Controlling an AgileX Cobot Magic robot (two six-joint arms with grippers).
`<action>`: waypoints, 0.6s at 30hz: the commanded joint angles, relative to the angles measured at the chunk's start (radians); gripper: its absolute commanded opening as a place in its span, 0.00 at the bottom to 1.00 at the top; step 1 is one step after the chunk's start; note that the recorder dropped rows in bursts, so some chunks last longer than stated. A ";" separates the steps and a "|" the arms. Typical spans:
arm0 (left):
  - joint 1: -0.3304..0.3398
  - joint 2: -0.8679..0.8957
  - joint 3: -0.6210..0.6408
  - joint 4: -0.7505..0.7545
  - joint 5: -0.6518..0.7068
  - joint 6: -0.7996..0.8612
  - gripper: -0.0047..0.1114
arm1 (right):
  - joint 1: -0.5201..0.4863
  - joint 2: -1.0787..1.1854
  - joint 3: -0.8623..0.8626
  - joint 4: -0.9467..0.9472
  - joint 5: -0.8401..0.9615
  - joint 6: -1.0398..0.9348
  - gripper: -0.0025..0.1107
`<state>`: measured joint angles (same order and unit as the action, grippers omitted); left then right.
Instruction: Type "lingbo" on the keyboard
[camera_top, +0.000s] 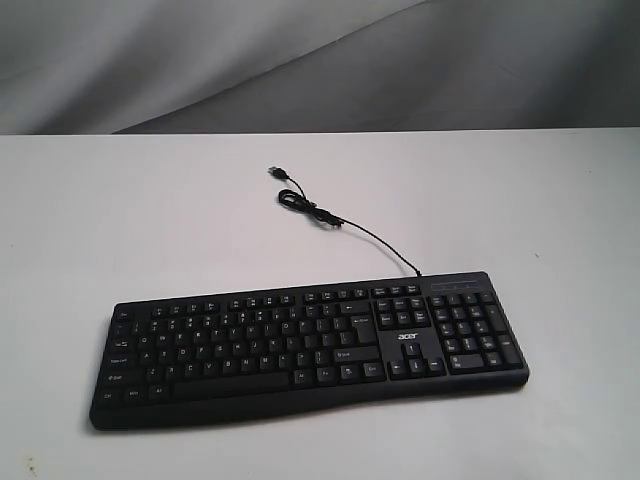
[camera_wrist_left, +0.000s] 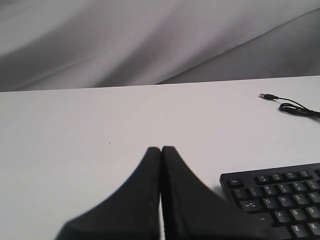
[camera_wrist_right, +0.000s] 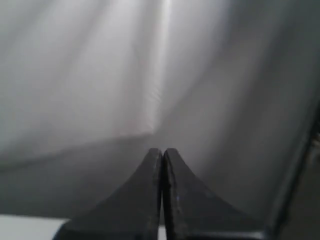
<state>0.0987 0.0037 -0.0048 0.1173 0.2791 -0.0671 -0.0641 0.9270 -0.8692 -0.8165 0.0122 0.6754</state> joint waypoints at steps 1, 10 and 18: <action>0.001 -0.004 0.005 0.000 -0.013 -0.002 0.04 | -0.006 0.205 -0.094 -0.071 0.329 -0.024 0.02; 0.001 -0.004 0.005 0.000 -0.013 -0.002 0.04 | -0.002 0.639 -0.099 1.027 0.381 -1.135 0.02; 0.001 -0.004 0.005 0.000 -0.013 -0.002 0.04 | 0.094 0.709 -0.099 1.737 0.562 -1.979 0.02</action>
<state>0.0987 0.0037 -0.0048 0.1173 0.2791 -0.0671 -0.0085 1.6346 -0.9624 0.6822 0.5044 -1.0212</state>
